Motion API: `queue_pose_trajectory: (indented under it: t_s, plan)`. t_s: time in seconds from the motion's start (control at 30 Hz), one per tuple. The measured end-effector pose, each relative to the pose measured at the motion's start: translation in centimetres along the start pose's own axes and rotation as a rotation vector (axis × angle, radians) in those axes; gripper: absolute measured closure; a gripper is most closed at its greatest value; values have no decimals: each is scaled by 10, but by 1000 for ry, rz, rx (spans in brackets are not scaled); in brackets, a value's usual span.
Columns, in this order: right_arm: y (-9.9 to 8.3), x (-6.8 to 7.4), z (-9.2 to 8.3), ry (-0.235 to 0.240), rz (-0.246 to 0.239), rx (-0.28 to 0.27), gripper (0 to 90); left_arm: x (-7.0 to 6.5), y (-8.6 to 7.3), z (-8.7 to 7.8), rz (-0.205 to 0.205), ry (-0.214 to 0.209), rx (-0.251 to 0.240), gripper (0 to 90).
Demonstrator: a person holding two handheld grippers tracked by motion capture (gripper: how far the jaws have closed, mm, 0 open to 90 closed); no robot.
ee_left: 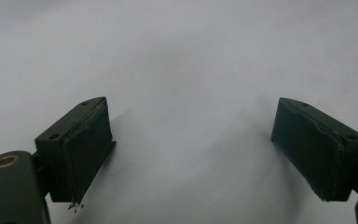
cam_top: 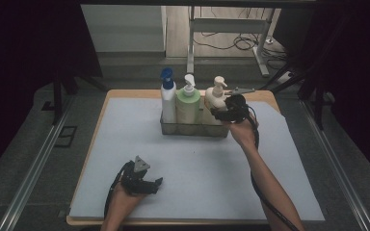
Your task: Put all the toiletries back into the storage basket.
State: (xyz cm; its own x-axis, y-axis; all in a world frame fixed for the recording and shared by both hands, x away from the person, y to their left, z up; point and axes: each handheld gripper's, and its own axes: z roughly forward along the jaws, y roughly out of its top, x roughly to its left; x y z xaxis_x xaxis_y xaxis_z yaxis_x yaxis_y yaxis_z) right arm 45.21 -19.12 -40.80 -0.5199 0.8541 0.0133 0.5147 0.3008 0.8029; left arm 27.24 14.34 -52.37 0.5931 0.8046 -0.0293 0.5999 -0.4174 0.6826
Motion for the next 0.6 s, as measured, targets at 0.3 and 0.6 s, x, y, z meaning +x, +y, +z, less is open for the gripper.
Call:
queue_pose_trajectory:
  t_s: [0.3,0.6]
  plan:
    - [-13,-2,-7,19,9,12,370,0,0,0,0,1,1,120]
    - [-28,-7,-17,39,6,23,405,0,0,0,0,1,0,120]
